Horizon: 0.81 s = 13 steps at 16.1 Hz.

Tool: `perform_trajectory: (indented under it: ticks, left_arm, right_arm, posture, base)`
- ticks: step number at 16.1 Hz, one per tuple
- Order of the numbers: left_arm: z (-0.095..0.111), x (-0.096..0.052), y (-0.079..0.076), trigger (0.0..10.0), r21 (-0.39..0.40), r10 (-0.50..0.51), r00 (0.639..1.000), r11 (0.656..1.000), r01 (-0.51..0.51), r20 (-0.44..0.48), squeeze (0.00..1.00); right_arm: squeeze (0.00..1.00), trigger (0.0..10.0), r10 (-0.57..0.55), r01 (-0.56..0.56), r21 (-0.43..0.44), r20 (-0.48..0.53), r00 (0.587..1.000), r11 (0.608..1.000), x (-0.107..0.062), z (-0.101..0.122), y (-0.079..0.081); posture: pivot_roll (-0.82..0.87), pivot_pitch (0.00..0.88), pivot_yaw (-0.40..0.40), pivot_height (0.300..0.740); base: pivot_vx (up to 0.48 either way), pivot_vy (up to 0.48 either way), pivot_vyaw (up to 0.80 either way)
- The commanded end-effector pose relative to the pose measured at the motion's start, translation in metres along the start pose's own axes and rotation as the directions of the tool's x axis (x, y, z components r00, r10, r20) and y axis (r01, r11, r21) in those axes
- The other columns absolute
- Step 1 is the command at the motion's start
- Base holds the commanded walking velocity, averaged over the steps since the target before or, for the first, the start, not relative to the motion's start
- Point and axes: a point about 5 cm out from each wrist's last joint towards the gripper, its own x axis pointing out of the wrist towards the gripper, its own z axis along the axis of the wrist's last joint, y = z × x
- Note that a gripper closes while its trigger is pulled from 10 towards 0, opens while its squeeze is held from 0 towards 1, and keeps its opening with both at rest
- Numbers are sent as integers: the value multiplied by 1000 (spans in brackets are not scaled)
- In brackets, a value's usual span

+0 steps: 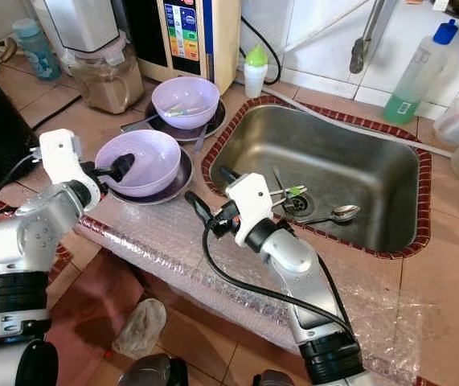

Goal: Kitchen organization

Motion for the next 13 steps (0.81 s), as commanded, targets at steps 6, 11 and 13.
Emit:
perform_trajectory:
  ticks: [6, 11, 13]
  left_arm:
    - [6, -4, -9, 0, -57, -74, 996, 996, 71, -44, 0]
    - [1, -3, -5, 0, -69, -68, 996, 996, 64, -61, 0]
    - [2, -3, -3, 0, -64, -57, 997, 997, 54, -54, 0]
  right_arm:
    - [0, 10000, 8, -8, -11, -9, 1000, 1000, 2, -3, 0]
    - [0, 10000, 70, -70, 0, -16, 997, 998, 0, -4, 5]
    - [0, 10000, 73, -73, 0, -18, 997, 997, 0, -4, 5]
  posture:
    - [-8, 27, 47, 740]
    - [-15, 31, 46, 740]
    - [-14, 31, 45, 740]
  base:
    - [0, 0, 0]
    - [0, 0, 0]
    - [0, 0, 0]
